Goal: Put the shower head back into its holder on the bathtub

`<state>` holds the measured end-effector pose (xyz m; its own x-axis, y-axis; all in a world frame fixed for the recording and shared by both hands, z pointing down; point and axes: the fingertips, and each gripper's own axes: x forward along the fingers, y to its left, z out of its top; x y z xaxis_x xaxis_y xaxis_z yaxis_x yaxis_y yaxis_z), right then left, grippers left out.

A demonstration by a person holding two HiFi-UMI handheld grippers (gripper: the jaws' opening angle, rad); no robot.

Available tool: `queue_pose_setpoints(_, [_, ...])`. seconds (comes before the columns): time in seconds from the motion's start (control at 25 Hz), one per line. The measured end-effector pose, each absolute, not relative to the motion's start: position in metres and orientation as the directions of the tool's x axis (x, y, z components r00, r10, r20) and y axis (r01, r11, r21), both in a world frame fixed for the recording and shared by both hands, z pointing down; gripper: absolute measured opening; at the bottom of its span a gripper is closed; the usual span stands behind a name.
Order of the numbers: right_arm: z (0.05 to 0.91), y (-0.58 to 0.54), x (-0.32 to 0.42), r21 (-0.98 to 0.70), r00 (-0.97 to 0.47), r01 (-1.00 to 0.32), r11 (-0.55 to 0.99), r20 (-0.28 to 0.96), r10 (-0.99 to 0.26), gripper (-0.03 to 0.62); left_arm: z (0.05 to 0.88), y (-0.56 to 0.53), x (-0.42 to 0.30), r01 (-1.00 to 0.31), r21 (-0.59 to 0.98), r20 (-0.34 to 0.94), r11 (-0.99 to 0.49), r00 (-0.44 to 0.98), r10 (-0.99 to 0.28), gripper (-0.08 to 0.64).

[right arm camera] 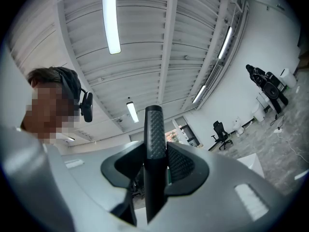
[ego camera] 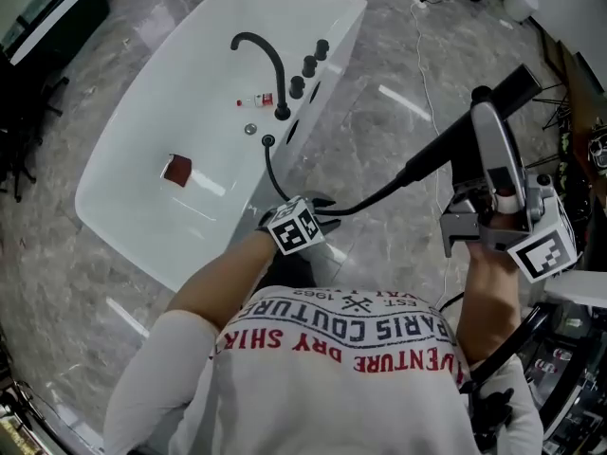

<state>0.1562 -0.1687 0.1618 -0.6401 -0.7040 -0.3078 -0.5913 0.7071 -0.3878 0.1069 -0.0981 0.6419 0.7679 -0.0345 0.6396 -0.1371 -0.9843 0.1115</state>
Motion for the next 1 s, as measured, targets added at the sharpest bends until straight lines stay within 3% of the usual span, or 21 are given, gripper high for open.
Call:
queue_pose_setpoints(0.2, [0.165, -0.16, 0.183, -0.39, -0.603, -0.632, 0.669, -0.295, -0.741, 0.143, 0.667, -0.089, 0.131, -0.103, 0.121, 0.679, -0.987, 0.734, 0.006, 0.162])
queue_pose_setpoints(0.24, [0.165, -0.158, 0.187, -0.386, -0.599, -0.64, 0.664, -0.291, -0.746, 0.143, 0.668, -0.087, 0.134, -0.099, 0.115, 0.682, -0.988, 0.731, 0.006, 0.078])
queue_pose_setpoints(0.68, [0.186, -0.147, 0.206, -0.409, -0.59, -0.651, 0.64, -0.257, -0.765, 0.143, 0.677, -0.073, 0.113, -0.15, 0.093, 0.722, -0.984, 0.691, -0.037, 0.064])
queue_pose_setpoints(1.0, [0.22, -0.148, 0.214, -0.366, -0.588, -0.706, 0.606, -0.173, -0.79, 0.141, 0.65, -0.097, 0.063, -0.296, 0.056, 0.706, -0.954, 0.687, -0.172, 0.064])
